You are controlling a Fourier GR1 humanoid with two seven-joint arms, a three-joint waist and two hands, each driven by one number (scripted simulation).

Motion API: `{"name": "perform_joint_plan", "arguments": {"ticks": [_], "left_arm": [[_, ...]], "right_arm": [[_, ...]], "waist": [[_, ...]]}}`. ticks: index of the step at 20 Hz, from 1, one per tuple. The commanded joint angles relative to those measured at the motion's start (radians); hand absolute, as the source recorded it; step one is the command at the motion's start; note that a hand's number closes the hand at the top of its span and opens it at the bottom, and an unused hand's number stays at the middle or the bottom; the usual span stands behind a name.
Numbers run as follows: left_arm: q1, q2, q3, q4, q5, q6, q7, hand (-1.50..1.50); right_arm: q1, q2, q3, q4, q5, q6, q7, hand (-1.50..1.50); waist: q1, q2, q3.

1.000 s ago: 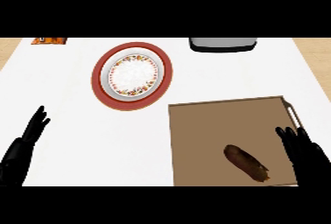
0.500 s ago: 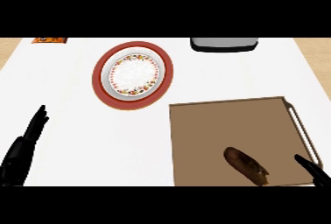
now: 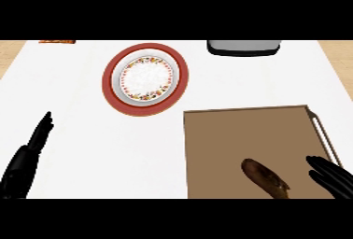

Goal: Pick the sweet potato from the tray and place it in the plate

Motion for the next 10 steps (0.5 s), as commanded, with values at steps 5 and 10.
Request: {"name": "perform_joint_plan", "arguments": {"ticks": [5,10], "left_arm": [[0.003,-0.049,-0.009,-0.022,-0.043,0.0,0.018,0.0],[-0.035,-0.016,0.034,-0.002,-0.036,-0.042,0.032,0.0]], "right_arm": [[-0.206,-0.019,0.082,0.097,0.096,0.137,0.227,-1.5],[-0.303,-0.02,0.225,0.191,0.299,0.174,0.272,-1.5]], "waist": [[0.012,0.001,0.001],[0.018,0.002,0.001]]}}
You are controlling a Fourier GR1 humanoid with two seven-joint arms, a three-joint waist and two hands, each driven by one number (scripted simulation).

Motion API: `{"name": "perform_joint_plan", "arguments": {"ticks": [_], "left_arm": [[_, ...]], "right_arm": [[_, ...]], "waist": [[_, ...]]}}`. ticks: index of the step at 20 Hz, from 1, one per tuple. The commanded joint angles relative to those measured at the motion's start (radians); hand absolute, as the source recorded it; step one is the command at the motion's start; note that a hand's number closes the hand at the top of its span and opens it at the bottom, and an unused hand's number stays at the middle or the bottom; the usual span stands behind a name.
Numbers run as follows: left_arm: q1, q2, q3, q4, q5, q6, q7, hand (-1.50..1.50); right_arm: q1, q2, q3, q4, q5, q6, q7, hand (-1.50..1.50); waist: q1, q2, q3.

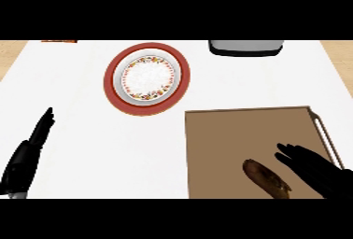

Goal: Pick the sweet potato from the tray and place it in the plate

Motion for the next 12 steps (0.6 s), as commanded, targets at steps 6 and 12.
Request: {"name": "perform_joint_plan", "arguments": {"ticks": [6,12], "left_arm": [[0.016,-0.054,0.002,-0.063,-0.064,0.013,0.067,0.0],[-0.004,-0.074,0.076,0.047,-0.074,-0.067,-0.023,0.0]], "right_arm": [[-0.222,0.057,0.109,0.169,0.139,0.151,0.066,-1.5],[-0.266,0.143,0.145,0.281,0.23,0.177,0.005,-1.5]], "waist": [[-0.002,-0.001,0.001],[-0.01,-0.001,0.0]]}}
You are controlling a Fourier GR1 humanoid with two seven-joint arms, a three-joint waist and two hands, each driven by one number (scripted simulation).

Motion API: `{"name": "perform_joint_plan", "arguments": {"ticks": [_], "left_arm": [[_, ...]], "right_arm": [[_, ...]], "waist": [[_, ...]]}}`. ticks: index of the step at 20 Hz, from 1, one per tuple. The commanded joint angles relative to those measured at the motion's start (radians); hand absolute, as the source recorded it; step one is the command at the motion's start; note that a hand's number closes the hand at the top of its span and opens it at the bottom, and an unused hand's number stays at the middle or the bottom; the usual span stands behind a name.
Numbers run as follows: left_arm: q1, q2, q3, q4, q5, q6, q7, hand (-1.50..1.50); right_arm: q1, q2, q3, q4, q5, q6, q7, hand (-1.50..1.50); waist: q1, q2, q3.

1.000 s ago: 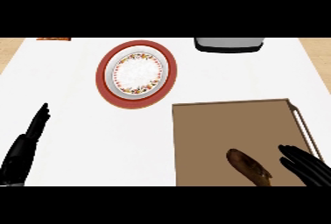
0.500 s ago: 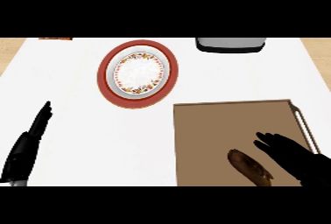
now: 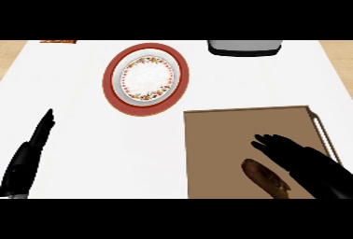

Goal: Pick the sweet potato from the tray and place it in the plate

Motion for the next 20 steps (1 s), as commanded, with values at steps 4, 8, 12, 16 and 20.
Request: {"name": "perform_joint_plan", "arguments": {"ticks": [4,8,12,16,20], "left_arm": [[0.026,-0.069,0.023,0.016,-0.07,0.001,-0.029,0.0],[0.022,-0.032,0.073,-0.043,-0.059,-0.064,0.031,0.0],[0.0,-0.073,0.077,-0.034,-0.092,-0.079,0.047,0.0],[-0.029,-0.091,0.143,0.07,-0.1,-0.108,-0.037,0.0],[0.001,-0.088,0.15,-0.045,-0.093,-0.14,0.037,0.0]], "right_arm": [[0.013,0.048,0.028,0.037,0.085,0.058,-0.031,-1.5],[-0.048,0.13,0.066,0.124,0.17,0.049,0.005,-1.5],[-0.074,0.159,0.049,0.231,0.203,0.027,-0.079,-1.5],[-0.022,0.153,0.025,0.211,0.234,0.024,-0.127,-1.5],[-0.111,0.148,-0.009,0.341,0.258,0.013,-0.206,-1.5]], "waist": [[-0.006,-0.001,0.0],[-0.002,-0.001,0.0],[-0.003,0.0,0.0],[-0.007,-0.001,0.0],[-0.001,0.0,0.0]]}}
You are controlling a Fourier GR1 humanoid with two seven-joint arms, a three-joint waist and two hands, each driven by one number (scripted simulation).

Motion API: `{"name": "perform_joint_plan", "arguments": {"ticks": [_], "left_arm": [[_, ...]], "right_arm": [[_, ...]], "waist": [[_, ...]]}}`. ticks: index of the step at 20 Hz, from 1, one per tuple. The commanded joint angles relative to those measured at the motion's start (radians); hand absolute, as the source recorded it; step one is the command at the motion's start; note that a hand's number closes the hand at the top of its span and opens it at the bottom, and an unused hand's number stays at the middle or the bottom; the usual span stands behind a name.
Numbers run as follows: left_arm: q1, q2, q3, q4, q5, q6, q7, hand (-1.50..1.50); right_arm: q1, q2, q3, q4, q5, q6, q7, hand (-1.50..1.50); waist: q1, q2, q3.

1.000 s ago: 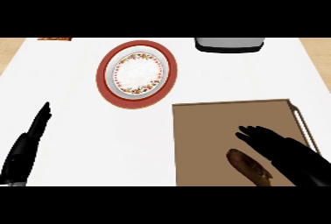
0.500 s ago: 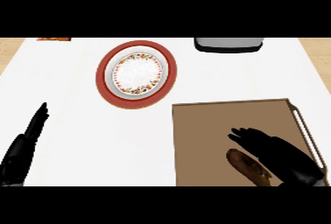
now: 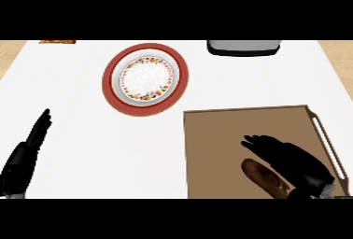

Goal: Pick the sweet potato from the tray and place it in the plate

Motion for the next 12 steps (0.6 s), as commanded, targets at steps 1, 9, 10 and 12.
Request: {"name": "perform_joint_plan", "arguments": {"ticks": [1,9,10,12], "left_arm": [[0.021,-0.021,0.016,-0.027,-0.026,-0.019,0.024,0.0],[-0.005,-0.064,0.038,-0.027,-0.056,-0.036,0.024,0.0],[0.032,-0.092,0.006,-0.071,-0.094,-0.016,0.047,0.0],[-0.036,-0.058,0.007,-0.017,-0.065,-0.042,0.006,0.0]], "right_arm": [[0.003,0.065,0.025,0.035,0.039,-0.019,-0.022,1.5],[-0.007,0.108,0.021,0.151,0.108,-0.135,-0.143,1.5],[-0.023,0.105,-0.002,0.094,0.095,-0.081,-0.118,1.5],[-0.344,0.102,-0.114,0.407,0.046,-0.062,-0.154,1.5]], "waist": [[0.0,0.0,0.0],[0.001,0.0,0.0],[0.001,0.0,0.0],[0.058,0.018,0.001]]}}
